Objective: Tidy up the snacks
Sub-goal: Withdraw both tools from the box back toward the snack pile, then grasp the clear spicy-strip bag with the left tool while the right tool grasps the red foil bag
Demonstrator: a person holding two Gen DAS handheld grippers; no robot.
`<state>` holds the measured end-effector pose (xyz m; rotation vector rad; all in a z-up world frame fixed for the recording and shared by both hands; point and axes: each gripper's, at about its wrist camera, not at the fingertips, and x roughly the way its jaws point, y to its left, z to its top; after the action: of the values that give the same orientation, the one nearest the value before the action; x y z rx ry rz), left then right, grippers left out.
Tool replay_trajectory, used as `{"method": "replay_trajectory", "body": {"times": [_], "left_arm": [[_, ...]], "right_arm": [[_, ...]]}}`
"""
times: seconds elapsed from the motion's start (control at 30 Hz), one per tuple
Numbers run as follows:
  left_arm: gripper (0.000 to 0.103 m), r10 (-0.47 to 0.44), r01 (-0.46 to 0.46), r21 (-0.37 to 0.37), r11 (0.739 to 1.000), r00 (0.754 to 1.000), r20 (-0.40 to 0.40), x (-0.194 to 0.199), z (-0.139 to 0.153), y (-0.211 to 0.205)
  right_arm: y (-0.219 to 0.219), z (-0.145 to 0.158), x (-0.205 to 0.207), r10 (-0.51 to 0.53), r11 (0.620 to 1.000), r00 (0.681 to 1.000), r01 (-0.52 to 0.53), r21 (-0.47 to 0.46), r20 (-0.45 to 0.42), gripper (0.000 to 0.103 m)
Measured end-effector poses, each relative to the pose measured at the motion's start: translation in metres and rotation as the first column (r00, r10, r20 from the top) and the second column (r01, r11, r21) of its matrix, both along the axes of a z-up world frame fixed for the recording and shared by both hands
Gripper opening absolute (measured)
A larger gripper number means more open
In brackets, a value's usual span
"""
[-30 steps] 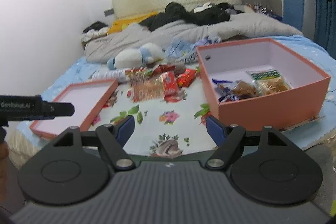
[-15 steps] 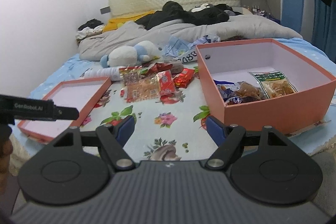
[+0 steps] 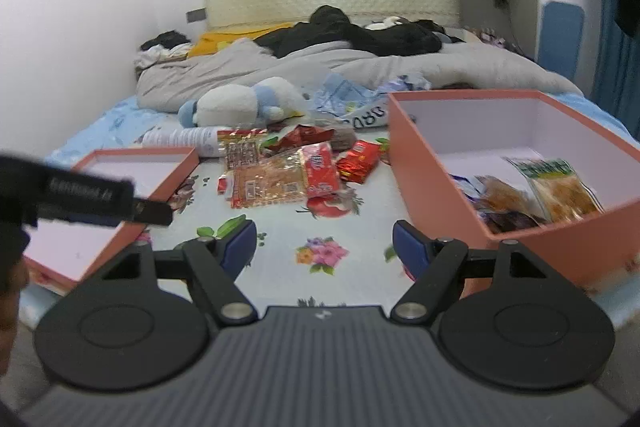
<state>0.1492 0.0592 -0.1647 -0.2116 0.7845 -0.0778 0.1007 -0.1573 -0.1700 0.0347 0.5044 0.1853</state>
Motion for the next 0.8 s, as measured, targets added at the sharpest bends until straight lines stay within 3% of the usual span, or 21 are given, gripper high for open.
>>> {"method": "replay_trajectory", "body": {"times": [0.23, 0.47, 0.8], "left_arm": [[0.075, -0.001, 0.001, -0.021, 1.000, 1.000, 0.014, 0.057, -0.011, 0.013], [0.083, 0.009, -0.013, -0.086, 0.996, 0.999, -0.046, 0.117, -0.041, 0.027], [0.082, 0.011, -0.019, -0.145, 0.989, 0.998, -0.055, 0.185, -0.075, 0.036]], "right_arm": [[0.019, -0.011, 0.051, 0.019, 1.000, 1.000, -0.019, -0.003, 0.014, 0.076], [0.028, -0.031, 0.108, 0.019, 1.000, 1.000, -0.019, -0.014, -0.021, 0.076], [0.023, -0.060, 0.195, -0.171, 0.982, 0.982, 0.176, 0.070, -0.079, 0.076]]}}
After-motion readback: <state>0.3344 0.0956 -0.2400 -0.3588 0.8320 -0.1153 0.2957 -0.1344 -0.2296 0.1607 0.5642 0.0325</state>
